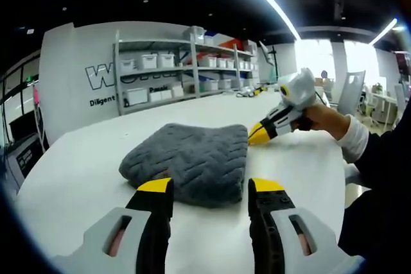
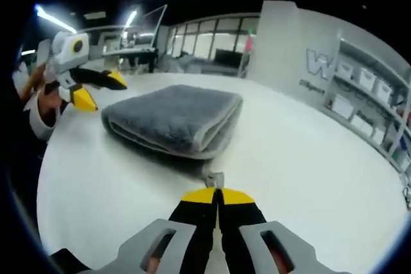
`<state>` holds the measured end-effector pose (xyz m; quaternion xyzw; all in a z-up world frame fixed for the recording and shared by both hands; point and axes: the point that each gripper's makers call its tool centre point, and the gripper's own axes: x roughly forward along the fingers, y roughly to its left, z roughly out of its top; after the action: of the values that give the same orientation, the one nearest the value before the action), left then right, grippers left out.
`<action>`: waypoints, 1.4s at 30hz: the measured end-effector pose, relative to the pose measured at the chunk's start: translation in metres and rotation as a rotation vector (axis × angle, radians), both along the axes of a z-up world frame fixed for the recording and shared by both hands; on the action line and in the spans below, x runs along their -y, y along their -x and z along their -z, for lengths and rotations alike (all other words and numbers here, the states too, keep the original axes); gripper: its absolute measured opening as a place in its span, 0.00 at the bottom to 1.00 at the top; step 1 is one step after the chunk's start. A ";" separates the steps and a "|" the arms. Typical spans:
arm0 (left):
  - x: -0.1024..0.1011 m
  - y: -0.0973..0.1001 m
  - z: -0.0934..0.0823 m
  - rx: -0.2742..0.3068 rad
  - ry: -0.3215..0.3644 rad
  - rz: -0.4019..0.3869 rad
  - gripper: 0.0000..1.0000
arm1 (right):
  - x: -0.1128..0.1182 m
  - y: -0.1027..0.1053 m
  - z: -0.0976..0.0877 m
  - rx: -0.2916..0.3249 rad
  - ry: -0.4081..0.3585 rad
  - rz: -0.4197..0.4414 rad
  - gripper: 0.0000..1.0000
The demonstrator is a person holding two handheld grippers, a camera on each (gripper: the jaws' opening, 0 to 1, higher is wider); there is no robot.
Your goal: Open the folded towel by lifting each exposed corner and separating the folded layers until the towel lies flat within the target outline without major curled edges
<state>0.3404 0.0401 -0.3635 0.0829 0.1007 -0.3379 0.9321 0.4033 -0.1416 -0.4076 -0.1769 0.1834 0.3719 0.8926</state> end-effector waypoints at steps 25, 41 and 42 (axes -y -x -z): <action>0.004 -0.004 0.008 -0.009 -0.029 0.012 0.39 | -0.014 0.024 -0.001 -0.163 -0.086 -0.066 0.00; 0.001 -0.007 0.016 -0.017 -0.060 0.003 0.38 | -0.023 0.048 -0.003 -0.245 -0.103 -0.125 0.00; 0.000 -0.007 0.016 -0.018 -0.063 0.002 0.38 | -0.024 0.049 -0.004 -0.245 -0.101 -0.127 0.00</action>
<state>0.3476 0.0406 -0.3797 0.1093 0.1194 -0.3361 0.9278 0.3545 -0.1180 -0.4040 -0.0960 0.2604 0.4551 0.8461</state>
